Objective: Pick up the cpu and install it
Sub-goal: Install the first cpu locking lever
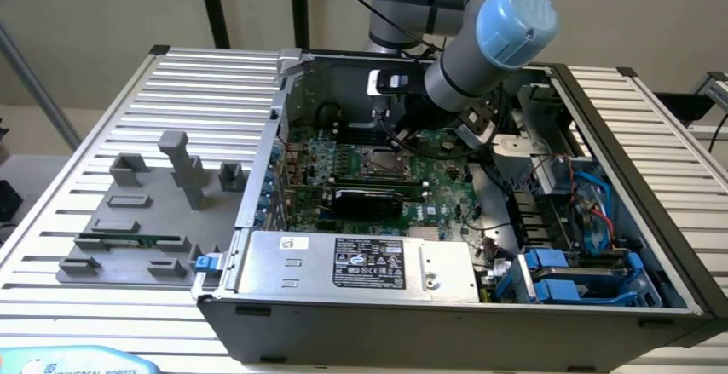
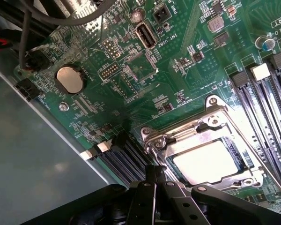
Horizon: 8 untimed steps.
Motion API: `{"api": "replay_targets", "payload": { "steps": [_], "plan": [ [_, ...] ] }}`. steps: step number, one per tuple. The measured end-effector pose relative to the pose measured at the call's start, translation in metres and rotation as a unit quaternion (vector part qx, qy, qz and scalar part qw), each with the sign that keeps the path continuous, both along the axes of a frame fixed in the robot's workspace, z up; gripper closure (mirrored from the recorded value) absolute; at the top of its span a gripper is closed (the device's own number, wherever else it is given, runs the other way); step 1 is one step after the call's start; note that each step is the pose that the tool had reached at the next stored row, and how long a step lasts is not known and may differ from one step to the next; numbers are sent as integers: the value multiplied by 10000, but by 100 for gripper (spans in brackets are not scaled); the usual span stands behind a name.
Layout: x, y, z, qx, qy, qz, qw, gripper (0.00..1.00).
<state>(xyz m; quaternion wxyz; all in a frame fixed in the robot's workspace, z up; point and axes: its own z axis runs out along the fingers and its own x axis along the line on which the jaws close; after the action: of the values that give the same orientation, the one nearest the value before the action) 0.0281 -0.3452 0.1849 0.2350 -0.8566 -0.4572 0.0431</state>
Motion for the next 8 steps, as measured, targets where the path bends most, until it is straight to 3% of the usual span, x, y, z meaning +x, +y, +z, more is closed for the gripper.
{"api": "replay_targets", "payload": {
  "steps": [6,7,8],
  "plan": [
    [-17,1,0,14,-2,2,10000,89],
    [40,-1,1,10,9,4,10000,89],
    [79,-4,2,1,-3,1,10000,89]
  ]
}}
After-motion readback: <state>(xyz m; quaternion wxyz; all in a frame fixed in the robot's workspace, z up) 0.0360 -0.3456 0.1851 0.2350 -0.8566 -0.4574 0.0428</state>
